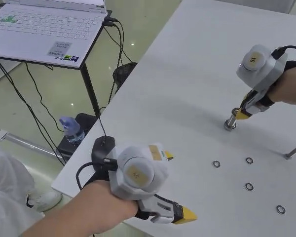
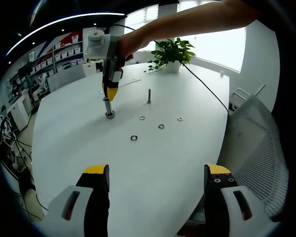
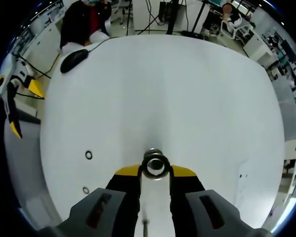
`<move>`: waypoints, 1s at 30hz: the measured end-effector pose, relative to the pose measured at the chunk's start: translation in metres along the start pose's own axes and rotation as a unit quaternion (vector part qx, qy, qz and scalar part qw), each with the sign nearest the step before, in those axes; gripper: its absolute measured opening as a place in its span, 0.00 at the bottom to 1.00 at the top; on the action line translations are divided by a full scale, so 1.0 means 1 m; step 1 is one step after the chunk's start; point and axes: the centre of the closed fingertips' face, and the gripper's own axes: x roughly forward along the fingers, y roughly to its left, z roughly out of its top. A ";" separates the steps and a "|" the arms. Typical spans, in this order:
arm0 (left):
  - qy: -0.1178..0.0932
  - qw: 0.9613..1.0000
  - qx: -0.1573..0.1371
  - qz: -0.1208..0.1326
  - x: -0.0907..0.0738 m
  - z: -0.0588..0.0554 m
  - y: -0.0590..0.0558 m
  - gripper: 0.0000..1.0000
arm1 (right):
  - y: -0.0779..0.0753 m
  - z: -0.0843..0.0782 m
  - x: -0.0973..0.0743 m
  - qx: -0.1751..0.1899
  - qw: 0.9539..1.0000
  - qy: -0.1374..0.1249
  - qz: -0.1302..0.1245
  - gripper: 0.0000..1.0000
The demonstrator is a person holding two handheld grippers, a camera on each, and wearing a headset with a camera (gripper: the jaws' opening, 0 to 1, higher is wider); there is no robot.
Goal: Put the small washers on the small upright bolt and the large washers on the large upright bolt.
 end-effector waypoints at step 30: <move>0.003 1.000 -0.001 -0.004 0.003 -0.003 -0.002 0.77 | 0.005 -0.004 0.036 0.001 1.000 0.019 0.013 0.22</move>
